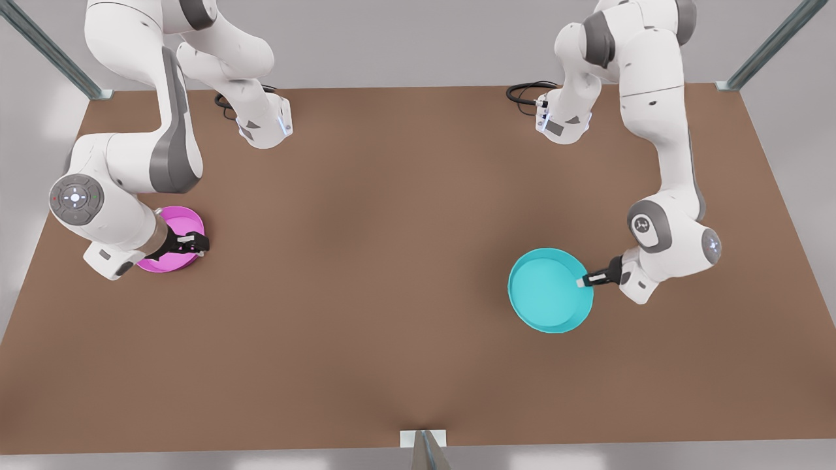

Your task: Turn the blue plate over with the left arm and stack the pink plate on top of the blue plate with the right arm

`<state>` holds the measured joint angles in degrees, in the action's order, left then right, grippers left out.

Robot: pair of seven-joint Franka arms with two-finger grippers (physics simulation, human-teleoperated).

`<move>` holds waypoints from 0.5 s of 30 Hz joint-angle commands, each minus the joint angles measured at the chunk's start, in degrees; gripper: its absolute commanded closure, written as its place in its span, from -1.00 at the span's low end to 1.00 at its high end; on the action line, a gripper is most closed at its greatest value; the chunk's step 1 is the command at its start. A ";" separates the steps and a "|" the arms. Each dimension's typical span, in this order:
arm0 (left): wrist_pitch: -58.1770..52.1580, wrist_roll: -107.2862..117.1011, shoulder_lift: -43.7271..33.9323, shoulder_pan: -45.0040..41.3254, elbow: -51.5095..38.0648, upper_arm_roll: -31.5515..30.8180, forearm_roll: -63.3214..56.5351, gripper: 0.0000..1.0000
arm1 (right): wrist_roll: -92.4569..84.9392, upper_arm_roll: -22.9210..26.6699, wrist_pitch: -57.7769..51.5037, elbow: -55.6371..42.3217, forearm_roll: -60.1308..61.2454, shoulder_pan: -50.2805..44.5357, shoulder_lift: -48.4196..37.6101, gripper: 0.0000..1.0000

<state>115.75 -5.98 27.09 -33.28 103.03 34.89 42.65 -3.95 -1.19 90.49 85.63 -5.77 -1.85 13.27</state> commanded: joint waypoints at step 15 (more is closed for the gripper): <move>-13.18 31.20 -0.89 -23.85 -18.39 0.00 -53.81 0.57 | -35.24 18.16 25.61 33.55 26.51 26.81 5.44 -1.00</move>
<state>101.01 25.42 26.08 -58.37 84.50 34.87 -5.47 -42.48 16.96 116.10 119.03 17.15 26.16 19.17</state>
